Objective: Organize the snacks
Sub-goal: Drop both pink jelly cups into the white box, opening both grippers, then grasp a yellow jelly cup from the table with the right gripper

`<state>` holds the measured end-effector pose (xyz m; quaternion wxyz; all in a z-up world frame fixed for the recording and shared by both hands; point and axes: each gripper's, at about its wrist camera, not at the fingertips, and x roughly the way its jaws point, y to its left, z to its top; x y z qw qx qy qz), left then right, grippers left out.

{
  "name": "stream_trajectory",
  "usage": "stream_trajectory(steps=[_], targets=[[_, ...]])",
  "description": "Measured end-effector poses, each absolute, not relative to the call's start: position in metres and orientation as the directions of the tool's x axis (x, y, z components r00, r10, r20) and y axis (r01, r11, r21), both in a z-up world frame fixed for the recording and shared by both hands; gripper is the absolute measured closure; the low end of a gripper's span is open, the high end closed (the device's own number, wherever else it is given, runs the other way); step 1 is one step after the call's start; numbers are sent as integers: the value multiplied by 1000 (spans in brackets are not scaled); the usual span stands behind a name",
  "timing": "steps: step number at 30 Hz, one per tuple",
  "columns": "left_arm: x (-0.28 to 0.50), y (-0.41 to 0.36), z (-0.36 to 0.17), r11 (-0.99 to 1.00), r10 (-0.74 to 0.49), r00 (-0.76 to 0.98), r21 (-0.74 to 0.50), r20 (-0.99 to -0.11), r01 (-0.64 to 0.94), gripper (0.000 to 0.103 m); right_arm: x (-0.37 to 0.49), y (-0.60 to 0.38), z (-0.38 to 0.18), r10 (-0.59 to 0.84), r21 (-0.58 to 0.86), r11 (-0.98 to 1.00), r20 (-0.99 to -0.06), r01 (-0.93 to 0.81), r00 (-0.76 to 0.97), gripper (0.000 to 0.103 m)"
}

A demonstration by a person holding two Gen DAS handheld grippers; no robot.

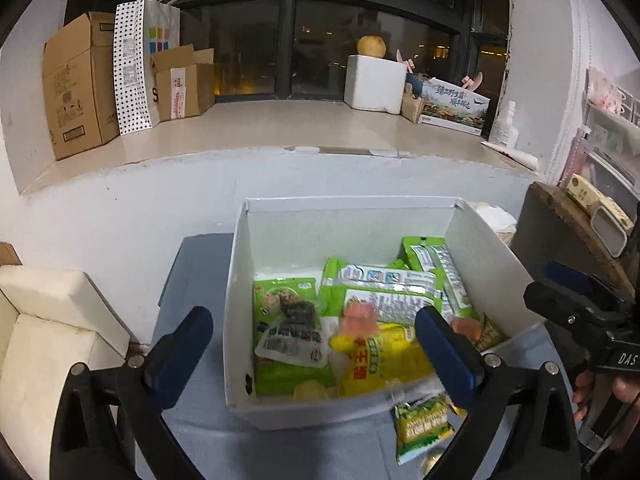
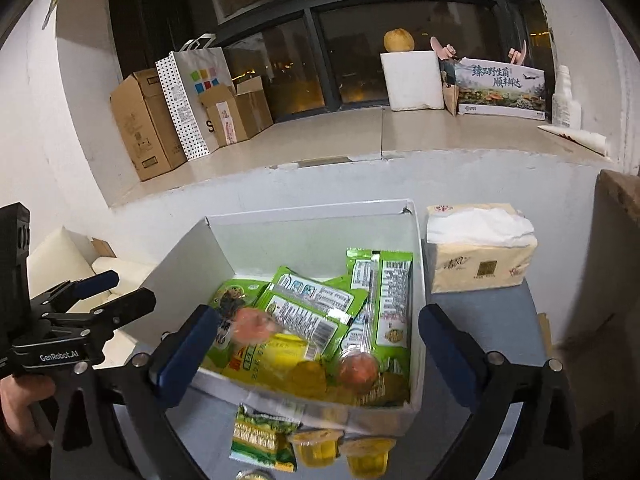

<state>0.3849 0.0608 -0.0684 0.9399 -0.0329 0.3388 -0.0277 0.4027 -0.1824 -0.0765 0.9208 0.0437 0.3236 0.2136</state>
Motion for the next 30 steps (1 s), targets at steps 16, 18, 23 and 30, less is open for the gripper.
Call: stream_trajectory(steps=[16,18,23,30], targets=[[201,19,-87,978,-205,766,-162,-610,133,0,243,-236,-111,425,219,903,-587,-370,690,0],[186,17,-92,976,-211,753,-178,-623,126,0,242,-239,-122,400,213,914,-617,-345,678,0],[157,15,-95,979,-192,757,-177,-625,103,0,256,-243,-134,395,219,916,-627,-335,671,0],[140,16,-98,984,-168,755,-155,-633,89,0,321,-229,-152,363,194,927,-687,-322,630,3]])
